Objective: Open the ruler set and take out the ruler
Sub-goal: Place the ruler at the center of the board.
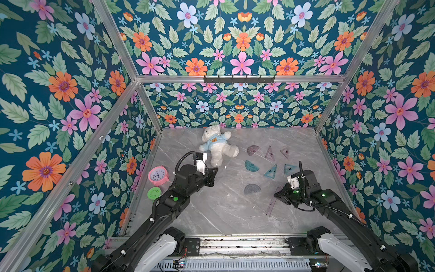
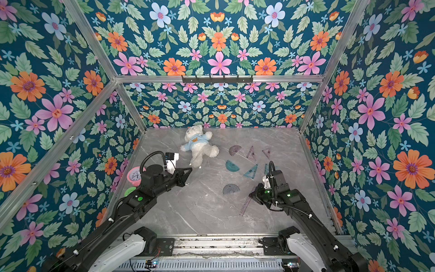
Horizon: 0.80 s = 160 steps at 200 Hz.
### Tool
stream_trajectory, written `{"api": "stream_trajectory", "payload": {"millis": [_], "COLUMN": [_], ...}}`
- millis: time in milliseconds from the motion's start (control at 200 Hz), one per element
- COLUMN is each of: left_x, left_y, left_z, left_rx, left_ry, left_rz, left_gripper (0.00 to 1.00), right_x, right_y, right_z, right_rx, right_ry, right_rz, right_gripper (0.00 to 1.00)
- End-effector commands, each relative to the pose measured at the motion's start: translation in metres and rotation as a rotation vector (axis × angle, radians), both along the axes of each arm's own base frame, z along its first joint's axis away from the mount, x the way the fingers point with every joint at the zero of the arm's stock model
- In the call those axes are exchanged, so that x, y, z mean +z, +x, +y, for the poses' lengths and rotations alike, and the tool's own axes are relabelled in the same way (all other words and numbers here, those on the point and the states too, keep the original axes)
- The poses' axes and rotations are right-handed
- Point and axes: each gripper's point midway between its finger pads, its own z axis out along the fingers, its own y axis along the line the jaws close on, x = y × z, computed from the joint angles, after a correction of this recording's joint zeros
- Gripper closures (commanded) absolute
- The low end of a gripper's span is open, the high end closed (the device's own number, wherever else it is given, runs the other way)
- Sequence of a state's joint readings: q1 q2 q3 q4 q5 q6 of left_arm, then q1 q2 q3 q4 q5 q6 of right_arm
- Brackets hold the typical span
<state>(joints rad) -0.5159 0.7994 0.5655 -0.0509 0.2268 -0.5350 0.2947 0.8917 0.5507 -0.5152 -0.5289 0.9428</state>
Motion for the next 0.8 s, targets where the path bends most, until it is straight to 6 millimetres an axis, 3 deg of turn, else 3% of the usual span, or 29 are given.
{"api": "stream_trajectory", "payload": {"millis": [0, 155, 480, 795], "left_x": [-0.028, -0.04, -0.062, -0.087], "left_y": [-0.002, 0.0, 0.022, 0.029], "left_z": [0.037, 0.062, 0.064, 0.09], "left_rx": [0.22, 0.352, 0.347, 0.417], "left_ry": [-0.037, -0.098, -0.189, -0.265], "left_rz": [0.105, 0.108, 0.193, 0.276], "left_gripper": [1.0, 1.0, 1.0, 1.0], "right_x": [0.003, -0.013, -0.038, -0.059], "right_y": [0.014, 0.024, 0.047, 0.047], "right_z": [0.004, 0.001, 0.0, -0.012], "right_rx": [-0.021, -0.032, -0.026, -0.075], "right_ry": [0.072, 0.085, 0.079, 0.08], "right_rz": [-0.039, -0.017, -0.006, 0.023], "right_gripper": [1.0, 1.0, 1.0, 1.0]}}
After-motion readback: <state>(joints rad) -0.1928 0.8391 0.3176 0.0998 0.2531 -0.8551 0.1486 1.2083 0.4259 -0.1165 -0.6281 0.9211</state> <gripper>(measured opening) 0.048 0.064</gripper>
